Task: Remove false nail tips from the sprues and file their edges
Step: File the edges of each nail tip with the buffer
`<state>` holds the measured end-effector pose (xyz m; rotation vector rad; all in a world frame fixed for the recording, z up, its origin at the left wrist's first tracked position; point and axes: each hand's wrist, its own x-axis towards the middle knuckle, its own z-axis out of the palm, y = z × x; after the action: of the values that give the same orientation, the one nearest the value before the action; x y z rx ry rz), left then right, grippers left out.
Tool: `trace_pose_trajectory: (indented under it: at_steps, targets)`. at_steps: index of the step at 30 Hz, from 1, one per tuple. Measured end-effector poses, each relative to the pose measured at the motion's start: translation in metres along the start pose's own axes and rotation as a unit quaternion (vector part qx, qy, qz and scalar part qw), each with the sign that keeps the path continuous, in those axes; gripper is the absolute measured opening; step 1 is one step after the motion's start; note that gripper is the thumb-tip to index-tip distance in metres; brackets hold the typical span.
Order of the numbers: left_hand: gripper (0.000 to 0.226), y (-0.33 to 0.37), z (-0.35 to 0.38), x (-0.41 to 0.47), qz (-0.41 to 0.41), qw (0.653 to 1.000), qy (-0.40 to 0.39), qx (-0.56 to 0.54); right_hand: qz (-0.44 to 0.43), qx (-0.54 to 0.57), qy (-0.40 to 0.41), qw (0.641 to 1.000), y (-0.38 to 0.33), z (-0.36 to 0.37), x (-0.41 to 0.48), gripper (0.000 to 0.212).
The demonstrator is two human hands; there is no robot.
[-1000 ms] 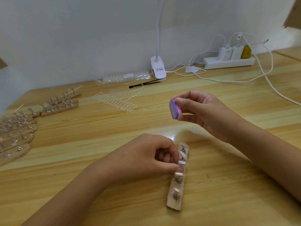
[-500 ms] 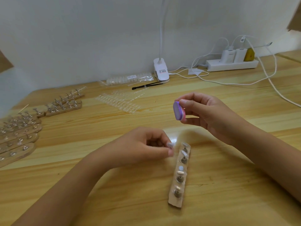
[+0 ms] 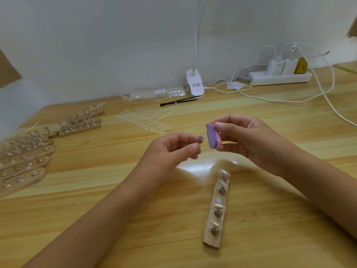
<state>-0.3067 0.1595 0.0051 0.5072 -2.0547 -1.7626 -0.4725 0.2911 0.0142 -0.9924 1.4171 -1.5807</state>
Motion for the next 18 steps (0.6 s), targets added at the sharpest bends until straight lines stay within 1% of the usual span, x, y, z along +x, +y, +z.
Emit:
trace_pose_trajectory:
  at_steps: [5, 7, 12, 15, 18]
  targets:
    - [0.036, 0.0011, 0.0039, -0.0008, -0.006, 1.0, 0.012, -0.02, -0.001, -0.001, -0.011, 1.0, 0.0011, -0.0006, 0.0, 0.018]
    - [0.039, 0.0005, 0.0039, -0.0011, -0.012, 1.0, 0.02, -0.021, -0.003, 0.006, -0.019, 1.0, 0.001, -0.0005, -0.0004, 0.019]
    - [0.033, -0.0005, 0.0033, -0.0015, -0.034, 0.998, 0.005, -0.052, -0.005, 0.014, -0.048, 0.999, 0.0008, 0.001, -0.0016, 0.022]
    - [0.039, 0.0016, 0.0032, -0.0009, -0.062, 0.989, -0.012, -0.137, -0.017, 0.012, -0.039, 0.999, 0.0013, 0.002, -0.0018, 0.023]
    - [0.029, 0.0041, 0.003, -0.0014, -0.074, 0.977, -0.05, -0.194, -0.044, 0.005, -0.014, 0.999, -0.0004, 0.0018, -0.002, 0.029]
